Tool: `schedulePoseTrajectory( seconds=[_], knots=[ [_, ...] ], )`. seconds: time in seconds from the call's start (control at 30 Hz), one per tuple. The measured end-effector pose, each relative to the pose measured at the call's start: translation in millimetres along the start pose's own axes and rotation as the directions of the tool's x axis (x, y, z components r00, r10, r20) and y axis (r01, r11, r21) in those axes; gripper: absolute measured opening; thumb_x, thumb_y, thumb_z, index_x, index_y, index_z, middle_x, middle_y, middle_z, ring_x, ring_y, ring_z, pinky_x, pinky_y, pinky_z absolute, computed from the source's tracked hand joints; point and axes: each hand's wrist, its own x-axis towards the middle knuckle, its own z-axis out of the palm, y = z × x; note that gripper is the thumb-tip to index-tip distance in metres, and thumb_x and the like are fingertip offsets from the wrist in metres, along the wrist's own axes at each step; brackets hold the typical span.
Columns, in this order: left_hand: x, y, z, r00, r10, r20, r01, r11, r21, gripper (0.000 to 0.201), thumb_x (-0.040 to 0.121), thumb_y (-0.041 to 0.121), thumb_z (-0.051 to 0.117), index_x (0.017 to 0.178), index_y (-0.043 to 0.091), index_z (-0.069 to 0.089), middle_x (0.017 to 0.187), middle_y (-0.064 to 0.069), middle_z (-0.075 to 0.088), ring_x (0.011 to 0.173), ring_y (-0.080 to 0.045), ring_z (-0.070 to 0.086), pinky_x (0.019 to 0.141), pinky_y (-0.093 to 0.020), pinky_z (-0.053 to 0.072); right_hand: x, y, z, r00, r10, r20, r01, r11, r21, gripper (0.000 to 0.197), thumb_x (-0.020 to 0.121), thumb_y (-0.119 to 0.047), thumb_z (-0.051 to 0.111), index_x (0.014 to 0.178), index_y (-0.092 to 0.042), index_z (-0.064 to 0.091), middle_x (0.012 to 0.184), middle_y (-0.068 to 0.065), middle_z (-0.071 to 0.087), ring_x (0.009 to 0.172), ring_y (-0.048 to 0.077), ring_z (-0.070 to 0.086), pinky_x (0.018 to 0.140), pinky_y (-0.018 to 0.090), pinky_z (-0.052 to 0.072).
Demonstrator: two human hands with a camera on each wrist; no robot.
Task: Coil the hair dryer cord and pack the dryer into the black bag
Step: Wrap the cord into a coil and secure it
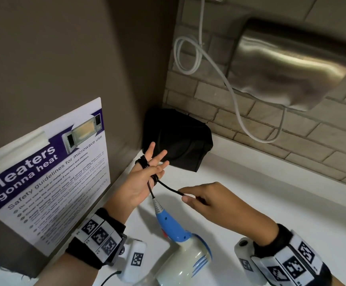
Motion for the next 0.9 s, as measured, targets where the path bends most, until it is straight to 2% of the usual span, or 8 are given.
schedulePoseTrajectory(
  seconds=[0.07, 0.13, 0.2, 0.3, 0.43, 0.6, 0.7, 0.9],
  knots=[
    [0.3, 0.7, -6.6, 0.999, 0.018, -0.040, -0.018, 1.000, -0.021, 0.070, 0.093, -0.012, 0.039, 0.146, 0.033, 0.028, 0.146, -0.005, 0.044, 0.130, -0.023, 0.048, 0.108, -0.034, 0.033, -6.8, 5.1, -3.6, 0.996, 0.060, -0.059, -0.055, 0.995, 0.080, 0.029, 0.095, -0.042, 0.049, 0.101, -0.024, 0.070, 0.058, -0.027, 0.056, 0.058, 0.004, 0.051, 0.057, 0.013, 0.036],
    [-0.2, 0.8, -15.9, 0.996, 0.023, -0.084, -0.028, 0.998, -0.060, 0.071, 0.092, -0.012, 0.039, 0.146, 0.032, 0.029, 0.147, -0.007, 0.044, 0.130, -0.025, 0.048, 0.111, -0.037, 0.031, -16.7, 13.7, -2.5, 0.994, 0.069, -0.086, -0.061, 0.993, 0.100, 0.047, 0.094, -0.049, 0.044, 0.084, -0.010, 0.068, 0.054, -0.007, 0.054, 0.054, 0.016, 0.044, 0.055, 0.022, 0.036],
    [-1.5, 0.3, -21.3, 0.996, 0.013, -0.092, -0.021, 0.996, -0.086, 0.070, 0.091, -0.013, 0.038, 0.146, 0.030, 0.029, 0.146, -0.009, 0.045, 0.130, -0.027, 0.048, 0.115, -0.042, 0.026, -26.8, 17.6, 2.9, 0.998, 0.044, -0.048, -0.043, 0.999, 0.031, 0.055, 0.093, -0.056, 0.037, 0.089, -0.010, 0.068, 0.064, 0.004, 0.061, 0.061, 0.019, 0.050, 0.062, 0.027, 0.042],
    [-2.3, -1.7, -18.2, 0.998, 0.006, -0.069, -0.010, 0.998, -0.061, 0.068, 0.093, -0.011, 0.035, 0.147, 0.030, 0.027, 0.146, -0.009, 0.045, 0.131, -0.028, 0.046, 0.117, -0.043, 0.023, -33.4, 11.4, 5.1, 0.999, -0.012, -0.030, 0.014, 0.999, 0.043, 0.046, 0.092, -0.057, 0.038, 0.097, -0.024, 0.069, 0.081, -0.003, 0.070, 0.074, 0.012, 0.058, 0.070, 0.026, 0.047],
    [0.5, -5.7, -9.6, 1.000, 0.002, -0.025, -0.003, 1.000, -0.014, 0.058, 0.098, 0.002, 0.037, 0.148, 0.029, 0.025, 0.146, -0.009, 0.045, 0.130, -0.029, 0.047, 0.115, -0.042, 0.026, -20.5, 8.4, -13.5, 0.985, -0.087, -0.148, 0.099, 0.993, 0.071, 0.035, 0.091, -0.048, 0.044, 0.092, -0.024, 0.070, 0.083, -0.008, 0.072, 0.077, 0.005, 0.062, 0.071, 0.019, 0.046],
    [-2.6, -0.5, 0.9, 0.991, -0.013, 0.132, -0.003, 0.993, 0.121, 0.058, 0.094, 0.037, 0.040, 0.148, 0.026, 0.024, 0.140, -0.007, 0.052, 0.123, -0.026, 0.056, 0.105, -0.035, 0.041, 13.9, 7.1, -41.4, 0.924, -0.173, -0.341, 0.200, 0.979, 0.045, 0.026, 0.091, -0.037, 0.053, 0.089, -0.019, 0.071, 0.080, -0.013, 0.068, 0.077, 0.000, 0.060, 0.070, 0.013, 0.044],
    [-9.1, 2.1, 5.2, 0.950, -0.040, 0.310, -0.009, 0.988, 0.156, 0.098, 0.070, 0.069, 0.053, 0.149, 0.021, 0.023, 0.145, -0.008, 0.046, 0.128, -0.029, 0.051, 0.109, -0.035, 0.040, 40.3, -1.4, -51.5, 0.908, -0.206, -0.365, 0.240, 0.969, 0.050, 0.014, 0.091, -0.023, 0.059, 0.088, -0.016, 0.070, 0.079, -0.009, 0.066, 0.076, 0.001, 0.059, 0.070, 0.012, 0.043],
    [-25.0, 7.8, 15.4, 0.856, -0.108, 0.505, 0.031, 0.987, 0.159, 0.111, 0.065, 0.067, 0.066, 0.148, 0.007, 0.022, 0.153, -0.015, 0.032, 0.134, -0.034, 0.043, 0.111, -0.035, 0.037, 88.0, 3.4, -57.8, 0.906, -0.245, -0.345, 0.283, 0.957, 0.064, 0.007, 0.087, -0.017, 0.065, 0.086, -0.015, 0.071, 0.080, -0.016, 0.063, 0.079, -0.010, 0.058, 0.075, 0.005, 0.039]
  ],
)
